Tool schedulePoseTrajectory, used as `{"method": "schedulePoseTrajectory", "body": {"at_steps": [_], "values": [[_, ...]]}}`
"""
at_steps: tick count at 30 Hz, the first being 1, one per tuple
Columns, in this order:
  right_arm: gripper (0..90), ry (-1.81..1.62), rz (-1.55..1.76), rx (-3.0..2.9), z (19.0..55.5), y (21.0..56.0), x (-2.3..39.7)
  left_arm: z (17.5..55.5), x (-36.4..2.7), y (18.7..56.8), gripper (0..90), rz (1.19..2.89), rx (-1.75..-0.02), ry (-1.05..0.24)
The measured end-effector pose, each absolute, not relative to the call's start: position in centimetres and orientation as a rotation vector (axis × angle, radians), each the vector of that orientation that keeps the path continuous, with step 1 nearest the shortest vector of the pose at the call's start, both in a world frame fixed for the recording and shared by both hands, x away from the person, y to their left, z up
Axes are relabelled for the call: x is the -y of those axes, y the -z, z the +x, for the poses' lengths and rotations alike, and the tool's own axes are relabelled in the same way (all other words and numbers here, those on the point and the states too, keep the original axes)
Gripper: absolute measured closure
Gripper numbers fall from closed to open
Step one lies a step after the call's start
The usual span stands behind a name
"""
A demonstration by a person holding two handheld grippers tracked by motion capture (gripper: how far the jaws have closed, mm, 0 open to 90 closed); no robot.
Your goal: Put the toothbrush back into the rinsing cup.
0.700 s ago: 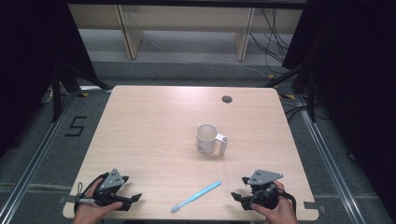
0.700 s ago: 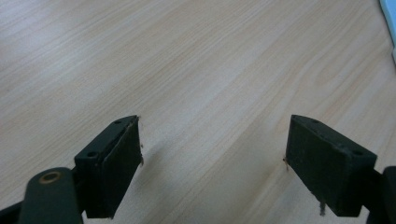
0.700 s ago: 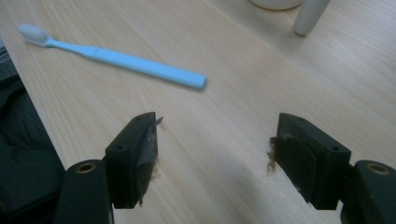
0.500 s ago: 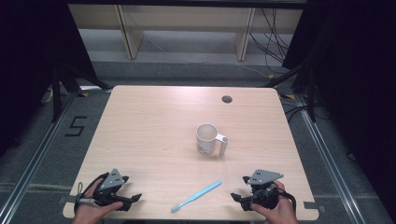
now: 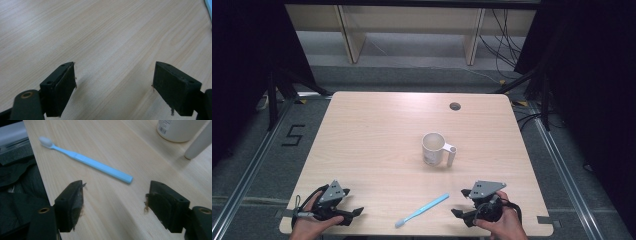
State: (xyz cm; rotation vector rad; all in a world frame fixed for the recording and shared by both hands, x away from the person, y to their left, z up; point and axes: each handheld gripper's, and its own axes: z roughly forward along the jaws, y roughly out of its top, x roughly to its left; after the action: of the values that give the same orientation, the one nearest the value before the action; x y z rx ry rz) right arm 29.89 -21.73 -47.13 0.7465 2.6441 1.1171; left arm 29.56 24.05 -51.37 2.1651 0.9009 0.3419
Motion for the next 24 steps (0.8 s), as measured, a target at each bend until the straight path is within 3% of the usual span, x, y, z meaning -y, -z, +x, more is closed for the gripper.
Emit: {"method": "schedulePoseTrajectory", "body": {"at_steps": [7,24], "values": [[38.6,-1.072,0.637,-2.688,30.1,46.6,20.4,29.6,-24.2,51.3,17.7,2.169,-0.89,-0.347],[45.0,-0.94,0.428,-2.807,31.1,46.3,16.0,29.5,-24.3,51.3,17.8,2.169,-0.901,-0.35]]}}
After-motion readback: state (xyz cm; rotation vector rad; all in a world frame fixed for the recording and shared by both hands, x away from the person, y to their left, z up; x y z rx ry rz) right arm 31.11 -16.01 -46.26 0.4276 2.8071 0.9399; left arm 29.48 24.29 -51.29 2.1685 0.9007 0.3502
